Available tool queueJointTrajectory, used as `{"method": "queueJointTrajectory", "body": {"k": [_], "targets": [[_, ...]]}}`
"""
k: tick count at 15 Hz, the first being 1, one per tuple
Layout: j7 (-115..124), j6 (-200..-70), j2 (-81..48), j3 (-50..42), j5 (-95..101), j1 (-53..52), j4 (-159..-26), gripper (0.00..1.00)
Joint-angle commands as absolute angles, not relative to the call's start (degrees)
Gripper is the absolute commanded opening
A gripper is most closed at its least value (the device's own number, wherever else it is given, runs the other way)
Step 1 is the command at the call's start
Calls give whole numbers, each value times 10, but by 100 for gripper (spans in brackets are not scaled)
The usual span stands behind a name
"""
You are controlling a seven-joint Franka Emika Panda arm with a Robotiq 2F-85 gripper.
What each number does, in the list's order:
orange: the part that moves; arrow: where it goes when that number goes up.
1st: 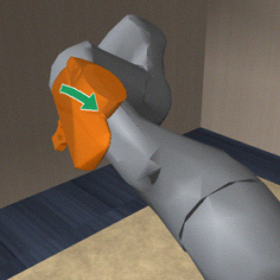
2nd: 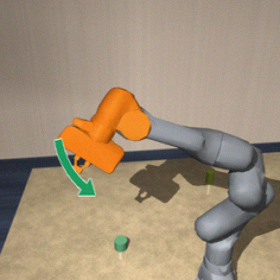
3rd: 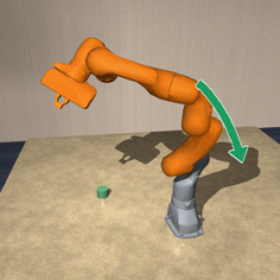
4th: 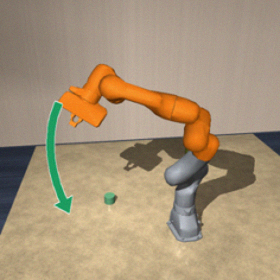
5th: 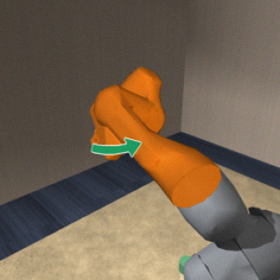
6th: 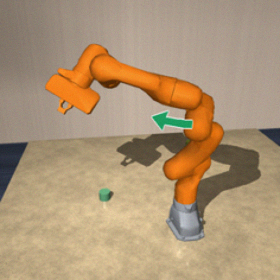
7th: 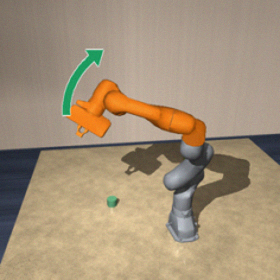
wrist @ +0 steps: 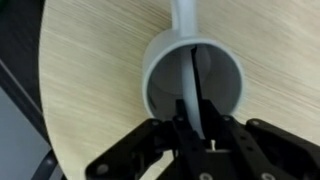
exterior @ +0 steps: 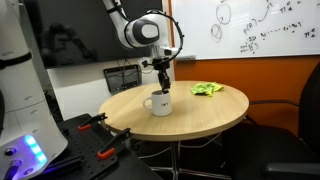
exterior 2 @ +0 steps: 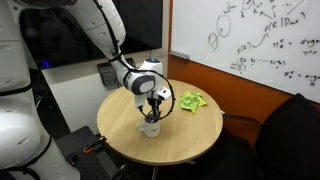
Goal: Take the white pen out of the white mug
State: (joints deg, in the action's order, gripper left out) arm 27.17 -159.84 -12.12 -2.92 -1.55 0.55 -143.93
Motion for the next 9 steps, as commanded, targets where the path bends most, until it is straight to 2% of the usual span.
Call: {"method": "queueJointTrajectory", "body": {"k": [1, 5, 9], "targets": [[263, -1579, -70, -45, 5, -16, -1459, 6], [284, -1480, 1, -52, 87, -19, -1452, 6], [240, -1394, 62, -28, 57, -2, -1438, 6]]}}
